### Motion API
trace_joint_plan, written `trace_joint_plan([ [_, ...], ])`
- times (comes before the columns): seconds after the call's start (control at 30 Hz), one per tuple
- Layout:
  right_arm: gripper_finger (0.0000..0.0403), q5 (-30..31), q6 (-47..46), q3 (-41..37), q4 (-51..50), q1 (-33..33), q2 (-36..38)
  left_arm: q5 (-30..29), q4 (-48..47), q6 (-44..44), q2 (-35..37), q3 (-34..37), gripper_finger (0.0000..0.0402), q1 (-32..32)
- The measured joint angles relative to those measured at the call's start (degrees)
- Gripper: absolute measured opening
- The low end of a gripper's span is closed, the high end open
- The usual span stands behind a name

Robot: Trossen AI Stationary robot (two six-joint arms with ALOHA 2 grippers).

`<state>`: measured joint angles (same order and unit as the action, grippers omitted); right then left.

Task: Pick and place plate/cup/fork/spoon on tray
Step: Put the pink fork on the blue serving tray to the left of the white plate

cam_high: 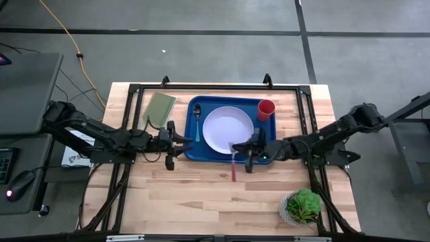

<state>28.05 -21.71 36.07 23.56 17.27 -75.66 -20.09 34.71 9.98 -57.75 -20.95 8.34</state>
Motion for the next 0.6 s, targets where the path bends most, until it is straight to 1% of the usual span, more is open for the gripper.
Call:
trace_joint_plan([
  [0.07, 0.0000, -4.0, 3.3, 0.1, 5.5, -1.5, -1.5, 0.1, 5.0, 0.4, -3.6, 0.0, 0.0112, -0.9],
  [0.13, 0.0000, -6.6, 5.8, 1.2, 7.9, -2.5, -3.5, 0.6, 8.2, 1.0, -6.5, 0.0, 0.0124, -2.2],
  [0.23, 0.0000, -8.0, 8.7, 4.2, 8.8, -3.4, -6.5, 4.2, 12.6, 5.7, -10.1, -0.3, 0.0152, -4.6],
  [0.33, 0.0000, -9.8, 11.1, 7.8, 8.8, -4.2, -9.4, 7.6, 13.3, 10.3, -12.8, -2.0, 0.0181, -6.6],
  [0.47, 0.0000, -9.3, 13.9, 12.1, 8.8, -4.6, -11.8, 9.2, 13.3, 11.8, -15.5, -3.7, 0.0212, -7.2],
  [0.6, 0.0000, -8.1, 15.6, 14.7, 8.4, -4.5, -12.9, 10.1, 13.4, 11.9, -16.9, -4.8, 0.0227, -6.7],
])
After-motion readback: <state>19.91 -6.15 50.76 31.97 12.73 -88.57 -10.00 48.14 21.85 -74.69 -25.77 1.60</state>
